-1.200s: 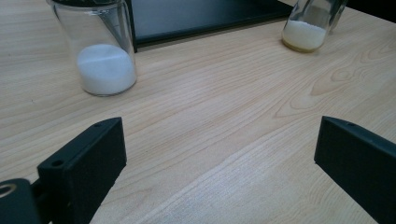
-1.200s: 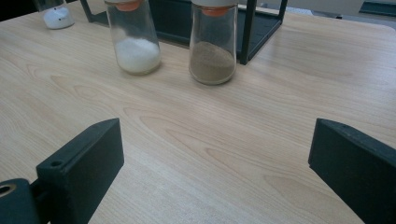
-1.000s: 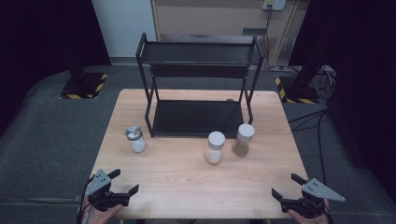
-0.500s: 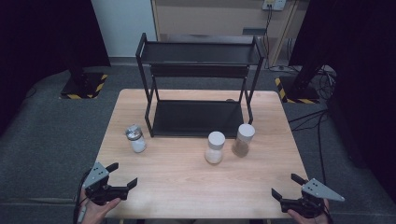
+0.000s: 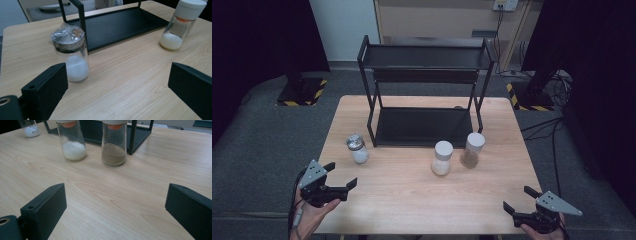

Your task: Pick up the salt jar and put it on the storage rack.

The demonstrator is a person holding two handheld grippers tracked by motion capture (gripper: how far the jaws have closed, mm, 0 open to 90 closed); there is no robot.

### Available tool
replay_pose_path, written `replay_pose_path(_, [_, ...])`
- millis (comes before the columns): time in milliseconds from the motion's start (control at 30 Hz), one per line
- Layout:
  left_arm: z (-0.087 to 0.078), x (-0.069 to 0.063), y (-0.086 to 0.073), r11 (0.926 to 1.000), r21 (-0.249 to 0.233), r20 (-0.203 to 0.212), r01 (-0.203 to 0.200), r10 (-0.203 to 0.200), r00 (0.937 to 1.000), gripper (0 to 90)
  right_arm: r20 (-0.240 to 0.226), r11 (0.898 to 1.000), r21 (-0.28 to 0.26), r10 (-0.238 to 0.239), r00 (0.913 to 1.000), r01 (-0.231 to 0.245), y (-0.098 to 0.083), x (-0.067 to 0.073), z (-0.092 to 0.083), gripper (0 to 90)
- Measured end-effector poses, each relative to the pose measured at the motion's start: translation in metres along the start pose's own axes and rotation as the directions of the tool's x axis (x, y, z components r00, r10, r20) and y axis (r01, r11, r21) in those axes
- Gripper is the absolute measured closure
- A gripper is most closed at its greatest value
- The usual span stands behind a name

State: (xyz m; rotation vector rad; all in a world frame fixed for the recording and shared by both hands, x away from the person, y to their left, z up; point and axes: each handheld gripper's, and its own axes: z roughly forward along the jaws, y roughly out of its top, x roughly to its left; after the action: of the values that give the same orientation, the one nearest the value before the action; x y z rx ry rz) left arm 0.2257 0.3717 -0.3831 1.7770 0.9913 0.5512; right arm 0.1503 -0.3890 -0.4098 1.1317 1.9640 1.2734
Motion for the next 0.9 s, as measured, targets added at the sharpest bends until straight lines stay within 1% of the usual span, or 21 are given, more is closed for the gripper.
replay_pose_path(100, [0.003, 0.001, 0.008, 1.0000, -0.004, -0.012, -0.007, 0.007, 0.9999, 1.7, -0.001, 1.000, 0.002, 0.000, 1.0000, 0.000, 0.000, 0.000, 0.000, 3.8])
replay_pose_path(200, [0.005, 0.002, 0.011, 1.0000, -0.008, -0.016, -0.002, 0.002, 0.9999, 1.7, -0.001, 1.000, 0.001, 0.000, 1.0000, 0.000, 0.000, 0.000, 0.000, 3.9])
replay_pose_path(267, [0.009, 0.004, 0.016, 1.0000, -0.003, -0.020, -0.004, 0.004, 0.9998, 1.7, -0.002, 1.000, 0.001, 0.001, 1.0000, -0.001, 0.000, 0.000, 0.000, 4.0])
replay_pose_path(333, [0.011, 0.005, 0.018, 1.0000, 0.001, -0.022, -0.006, 0.006, 0.9997, 1.9, -0.002, 1.000, 0.001, 0.001, 1.0000, -0.001, 0.000, 0.000, 0.000, 4.0])
replay_pose_path(367, [0.014, 0.007, 0.020, 1.0000, 0.003, -0.023, -0.004, 0.004, 0.9997, 1.9, -0.002, 1.000, 0.000, 0.001, 1.0000, -0.001, 0.000, 0.000, 0.000, 4.0])
replay_pose_path(500, [0.019, 0.008, 0.024, 0.9999, 0.009, -0.031, -0.011, 0.011, 0.9994, 2.0, -0.003, 1.000, -0.001, 0.001, 1.0000, -0.001, 0.000, -0.001, 0.000, 4.1])
replay_pose_path(733, [0.028, 0.012, 0.031, 0.9999, 0.007, -0.043, -0.009, 0.010, 0.9990, 1.9, -0.003, 1.000, 0.000, 0.001, 1.0000, -0.001, 0.000, -0.001, 0.000, 4.2])
replay_pose_path(767, [0.032, 0.013, 0.032, 0.9999, 0.007, -0.046, -0.009, 0.009, 0.9989, 1.9, -0.003, 1.000, -0.001, 0.001, 1.0000, -0.001, 0.000, -0.001, 0.000, 4.2])
replay_pose_path(900, [0.037, 0.015, 0.034, 0.9999, 0.009, -0.056, -0.006, 0.007, 0.9984, 2.1, -0.003, 1.000, 0.000, 0.001, 1.0000, -0.001, 0.000, -0.001, 0.000, 4.2])
